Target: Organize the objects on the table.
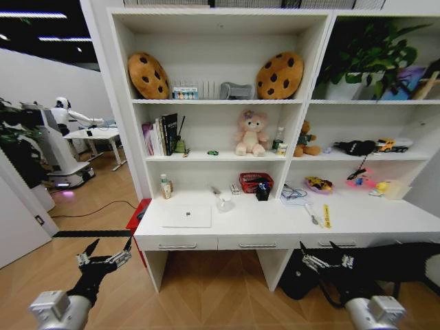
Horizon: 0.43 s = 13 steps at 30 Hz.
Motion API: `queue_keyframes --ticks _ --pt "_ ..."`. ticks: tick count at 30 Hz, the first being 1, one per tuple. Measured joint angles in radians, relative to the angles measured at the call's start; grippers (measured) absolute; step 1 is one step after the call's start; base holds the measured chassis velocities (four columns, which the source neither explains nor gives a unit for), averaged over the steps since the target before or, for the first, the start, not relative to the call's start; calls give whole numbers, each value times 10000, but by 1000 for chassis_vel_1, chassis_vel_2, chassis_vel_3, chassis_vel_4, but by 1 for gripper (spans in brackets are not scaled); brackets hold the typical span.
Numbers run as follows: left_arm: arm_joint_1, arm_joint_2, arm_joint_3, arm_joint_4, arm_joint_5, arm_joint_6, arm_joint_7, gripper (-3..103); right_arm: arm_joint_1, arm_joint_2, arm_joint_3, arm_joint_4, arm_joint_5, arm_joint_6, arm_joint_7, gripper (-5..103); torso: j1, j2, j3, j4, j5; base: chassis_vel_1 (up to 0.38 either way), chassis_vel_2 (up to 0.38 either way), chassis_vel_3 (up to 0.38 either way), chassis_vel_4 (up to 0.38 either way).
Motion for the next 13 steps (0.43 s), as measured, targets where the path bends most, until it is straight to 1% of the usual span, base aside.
queue_keyframes --ticks 2,5,13 --pt "-2 0 0 0 0 0 0 100 2 0 0 0 0 0 0 100 11 -5 3 0 -6 -76 31 66 -40" --pt "-1 1 1 0 0 0 0 100 4 0 0 0 0 0 0 100 12 -7 4 2 -1 -59 57 70 -40" --pt "0 1 0 0 0 0 0 100 0 0 0 0 0 0 0 100 -1 -1 -2 1 -5 7 -3 -3 0"
